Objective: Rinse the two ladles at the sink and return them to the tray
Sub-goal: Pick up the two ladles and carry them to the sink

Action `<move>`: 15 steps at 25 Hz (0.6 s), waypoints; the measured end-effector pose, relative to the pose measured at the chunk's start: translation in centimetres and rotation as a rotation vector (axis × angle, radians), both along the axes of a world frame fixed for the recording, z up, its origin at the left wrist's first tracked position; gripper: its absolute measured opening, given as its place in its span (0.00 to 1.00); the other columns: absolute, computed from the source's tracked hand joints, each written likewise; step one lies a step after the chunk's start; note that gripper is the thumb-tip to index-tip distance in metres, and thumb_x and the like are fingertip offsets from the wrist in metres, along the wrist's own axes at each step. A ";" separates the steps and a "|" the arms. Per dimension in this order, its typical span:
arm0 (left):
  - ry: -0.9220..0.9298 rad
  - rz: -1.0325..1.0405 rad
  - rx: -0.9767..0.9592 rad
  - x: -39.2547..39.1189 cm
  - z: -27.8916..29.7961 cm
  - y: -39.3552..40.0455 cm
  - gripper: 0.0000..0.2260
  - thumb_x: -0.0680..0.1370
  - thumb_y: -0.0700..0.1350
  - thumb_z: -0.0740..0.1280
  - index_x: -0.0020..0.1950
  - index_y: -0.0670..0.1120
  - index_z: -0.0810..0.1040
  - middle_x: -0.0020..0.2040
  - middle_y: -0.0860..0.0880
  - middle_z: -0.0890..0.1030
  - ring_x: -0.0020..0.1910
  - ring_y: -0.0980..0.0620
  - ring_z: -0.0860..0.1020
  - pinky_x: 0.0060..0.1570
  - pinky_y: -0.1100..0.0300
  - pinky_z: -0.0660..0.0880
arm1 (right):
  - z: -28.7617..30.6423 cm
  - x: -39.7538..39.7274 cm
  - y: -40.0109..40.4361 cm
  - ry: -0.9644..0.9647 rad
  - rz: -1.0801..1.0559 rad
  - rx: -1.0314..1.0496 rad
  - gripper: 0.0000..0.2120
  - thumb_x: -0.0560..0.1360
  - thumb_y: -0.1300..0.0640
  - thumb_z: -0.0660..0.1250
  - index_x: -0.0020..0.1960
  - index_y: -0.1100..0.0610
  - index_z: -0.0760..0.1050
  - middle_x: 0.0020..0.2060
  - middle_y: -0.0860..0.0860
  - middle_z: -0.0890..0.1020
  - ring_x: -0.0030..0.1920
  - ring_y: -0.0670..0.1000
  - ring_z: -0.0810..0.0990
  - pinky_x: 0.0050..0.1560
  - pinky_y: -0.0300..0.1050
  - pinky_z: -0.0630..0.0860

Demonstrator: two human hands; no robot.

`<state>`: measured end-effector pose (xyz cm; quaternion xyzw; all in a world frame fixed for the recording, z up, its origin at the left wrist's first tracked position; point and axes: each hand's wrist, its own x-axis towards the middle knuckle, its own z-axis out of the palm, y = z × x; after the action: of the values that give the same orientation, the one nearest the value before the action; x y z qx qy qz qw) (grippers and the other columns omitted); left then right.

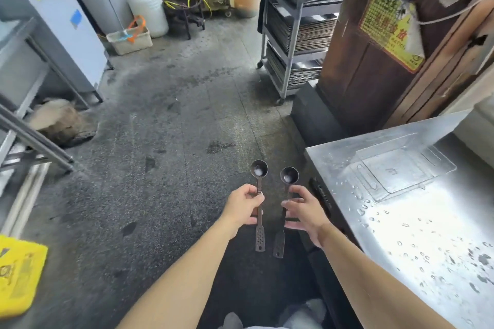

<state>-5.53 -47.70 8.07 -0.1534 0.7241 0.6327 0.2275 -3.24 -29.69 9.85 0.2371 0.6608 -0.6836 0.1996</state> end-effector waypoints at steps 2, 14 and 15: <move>0.017 0.087 0.006 1.3 0.4 -4.2 0.03 0.77 0.45 0.69 0.44 0.52 0.77 0.42 0.52 0.78 0.39 0.52 0.81 0.30 0.59 0.78 | 0.5 -0.1 -4.0 0.015 0.079 -0.006 0.15 0.75 0.64 0.65 0.57 0.49 0.73 0.49 0.57 0.80 0.39 0.53 0.81 0.34 0.44 0.81; 0.051 0.636 0.054 10.2 0.4 -24.0 0.07 0.76 0.46 0.70 0.39 0.54 0.79 0.41 0.51 0.80 0.39 0.53 0.80 0.39 0.52 0.81 | 2.2 0.6 -26.2 0.068 0.571 -0.004 0.16 0.75 0.64 0.66 0.54 0.45 0.74 0.46 0.53 0.80 0.35 0.49 0.79 0.41 0.51 0.83; 0.052 0.691 0.059 11.1 0.3 -25.4 0.08 0.76 0.46 0.70 0.37 0.55 0.79 0.40 0.51 0.80 0.39 0.52 0.80 0.39 0.52 0.81 | 2.1 0.7 -27.9 0.059 0.616 -0.004 0.16 0.75 0.64 0.66 0.55 0.45 0.74 0.47 0.53 0.80 0.36 0.50 0.79 0.40 0.50 0.83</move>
<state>5.52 -73.10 8.35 -0.3668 0.6162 0.6968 -0.0143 -2.50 -57.57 11.97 0.0051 0.7057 -0.5989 0.3786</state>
